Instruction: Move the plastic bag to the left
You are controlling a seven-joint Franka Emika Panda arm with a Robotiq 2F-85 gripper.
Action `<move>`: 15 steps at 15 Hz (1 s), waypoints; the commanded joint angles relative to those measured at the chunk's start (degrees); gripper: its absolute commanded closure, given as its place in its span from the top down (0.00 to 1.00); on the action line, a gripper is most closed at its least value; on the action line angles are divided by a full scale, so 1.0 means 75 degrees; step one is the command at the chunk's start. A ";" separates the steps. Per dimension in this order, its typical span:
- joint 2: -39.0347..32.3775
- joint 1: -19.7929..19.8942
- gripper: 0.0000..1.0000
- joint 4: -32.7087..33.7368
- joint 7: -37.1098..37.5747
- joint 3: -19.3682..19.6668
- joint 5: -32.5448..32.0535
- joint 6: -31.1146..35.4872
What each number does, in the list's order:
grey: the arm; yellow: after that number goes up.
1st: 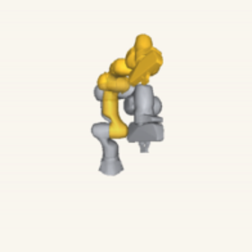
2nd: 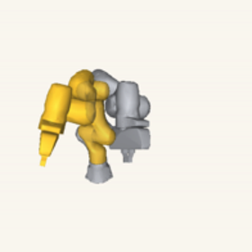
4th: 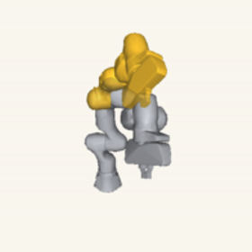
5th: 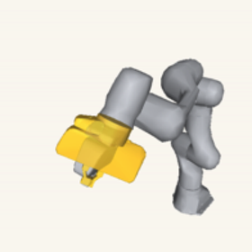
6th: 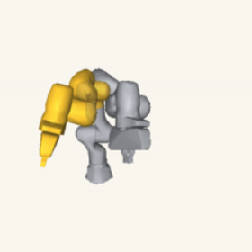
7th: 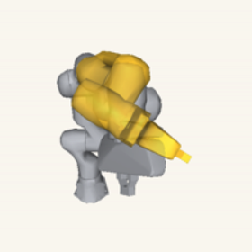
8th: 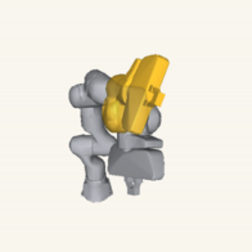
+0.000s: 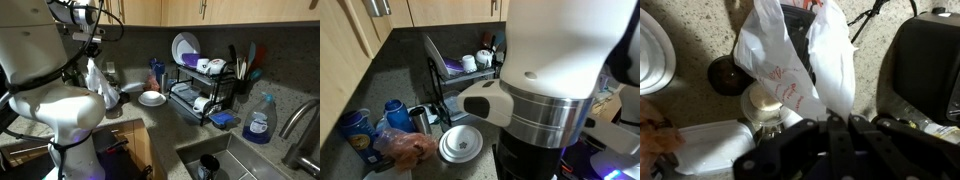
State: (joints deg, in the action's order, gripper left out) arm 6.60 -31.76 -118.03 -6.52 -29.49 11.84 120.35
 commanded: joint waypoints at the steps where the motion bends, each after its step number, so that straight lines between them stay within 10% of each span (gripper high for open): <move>1: -0.0113 -0.0045 0.02 0.0051 -0.0432 0.0023 0.0338 0.0002; 15: 0.0044 -0.0271 0.02 0.0289 -0.1468 0.0039 0.0864 -0.0327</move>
State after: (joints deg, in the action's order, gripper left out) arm 5.80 -33.40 -116.75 -15.43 -29.49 16.99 119.86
